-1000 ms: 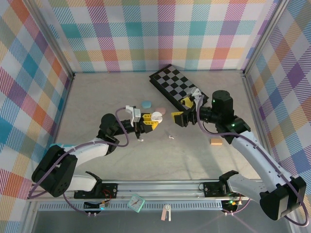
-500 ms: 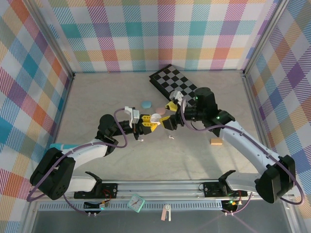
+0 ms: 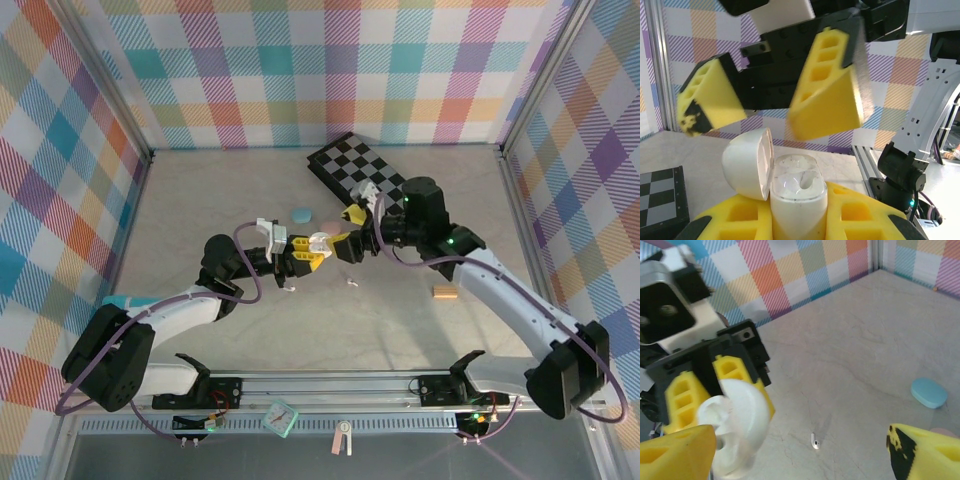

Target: Insert the wireless bluetooth earbuds into the charging case

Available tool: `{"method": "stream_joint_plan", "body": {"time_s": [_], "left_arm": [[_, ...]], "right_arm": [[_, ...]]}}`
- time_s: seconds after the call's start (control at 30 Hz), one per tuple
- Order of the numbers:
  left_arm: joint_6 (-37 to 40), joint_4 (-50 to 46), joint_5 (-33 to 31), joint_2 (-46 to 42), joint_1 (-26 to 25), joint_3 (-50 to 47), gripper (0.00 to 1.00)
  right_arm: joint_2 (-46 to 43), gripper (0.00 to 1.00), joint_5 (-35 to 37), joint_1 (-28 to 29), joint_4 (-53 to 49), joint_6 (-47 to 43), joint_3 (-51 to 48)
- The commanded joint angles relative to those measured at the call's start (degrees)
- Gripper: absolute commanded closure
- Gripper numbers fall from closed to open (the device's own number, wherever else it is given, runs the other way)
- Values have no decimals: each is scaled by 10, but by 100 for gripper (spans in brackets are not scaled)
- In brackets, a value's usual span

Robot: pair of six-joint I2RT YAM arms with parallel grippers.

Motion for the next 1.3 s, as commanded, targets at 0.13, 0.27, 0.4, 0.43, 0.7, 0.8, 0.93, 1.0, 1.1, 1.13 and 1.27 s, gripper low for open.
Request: {"method": "stream_joint_plan", "body": {"time_s": [0.13,0.27,0.4,0.43,0.7,0.8,0.93,1.0,1.1,1.13,1.27], "left_arm": [[-23,74,-6,13,9,0,100],[-21,74,-8,10,14,-3,100],[-20,76,-11,2,16,-7,100],[-21,78,-12,0,16,-8,100],[-32,87,-15,-23,17,-26,100],[-33,78,-7,-37,16,-32,100],[-20,51,-5,-58,16,-38,100],[-9,32,-7,-68,16,-40,100],[8,3,-6,-78,16,-40,100],[13,-3,-6,-80,17,-40,100],[22,-17,-5,-84,16,-39,100]], "right_arm": [[-94,9,13,-24,52,39,-72],[-101,12,120,-59,21,137,-102],[-34,16,202,-69,-121,145,-57],[-7,15,215,-68,-157,138,-39],[197,18,241,-42,-322,108,84],[268,20,253,-18,-372,100,138],[346,23,286,11,-424,92,201],[376,26,296,23,-443,89,226],[418,30,310,39,-466,86,258],[431,32,315,46,-474,86,268],[471,38,326,67,-494,84,298]]}}
